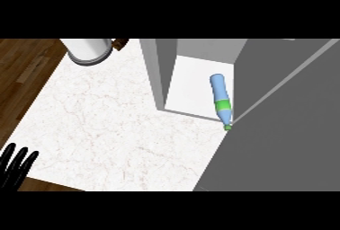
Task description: Pick up the bottled water, place it into the cabinet and close the cabinet
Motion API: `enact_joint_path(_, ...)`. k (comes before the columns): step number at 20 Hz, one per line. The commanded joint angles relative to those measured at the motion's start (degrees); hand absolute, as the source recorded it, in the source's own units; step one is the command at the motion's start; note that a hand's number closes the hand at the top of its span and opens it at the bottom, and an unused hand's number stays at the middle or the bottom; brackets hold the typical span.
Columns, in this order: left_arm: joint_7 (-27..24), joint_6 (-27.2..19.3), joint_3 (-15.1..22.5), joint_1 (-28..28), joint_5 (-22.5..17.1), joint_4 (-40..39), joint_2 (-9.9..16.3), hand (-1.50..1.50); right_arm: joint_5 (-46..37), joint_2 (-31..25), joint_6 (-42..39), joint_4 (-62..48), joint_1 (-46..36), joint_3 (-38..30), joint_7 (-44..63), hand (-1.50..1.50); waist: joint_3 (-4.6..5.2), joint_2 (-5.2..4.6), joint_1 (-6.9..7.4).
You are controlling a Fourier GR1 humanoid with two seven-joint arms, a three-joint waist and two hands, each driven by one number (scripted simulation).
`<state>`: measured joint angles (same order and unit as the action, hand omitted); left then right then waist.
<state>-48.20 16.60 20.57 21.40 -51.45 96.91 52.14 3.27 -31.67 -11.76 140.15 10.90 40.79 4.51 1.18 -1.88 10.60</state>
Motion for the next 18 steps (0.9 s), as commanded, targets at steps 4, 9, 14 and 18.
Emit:
enact_joint_path(4,0.3,2.5,-1.5,-0.3,-1.6,-0.3,1.4,-1.50,4.2,10.0,3.9,-6.5,-7.3,2.0,9.1,1.50,-0.16,-0.60,0.36)
enact_joint_path(9,0.4,3.1,-3.2,-0.1,-2.9,-0.1,2.3,-1.50,10.6,16.1,5.4,-11.6,-9.8,0.5,12.1,1.50,-0.43,-0.77,0.47)
enact_joint_path(14,0.6,4.1,-4.1,0.1,-3.0,-0.7,3.0,-1.50,18.8,20.2,3.9,-18.0,-14.5,-2.5,14.2,1.50,-0.63,-0.81,0.75)
enact_joint_path(18,0.6,4.7,-5.0,0.6,-4.2,-1.6,2.8,-1.50,24.1,22.3,3.3,-26.0,-20.7,-9.5,15.4,1.50,-0.71,-0.51,-0.06)
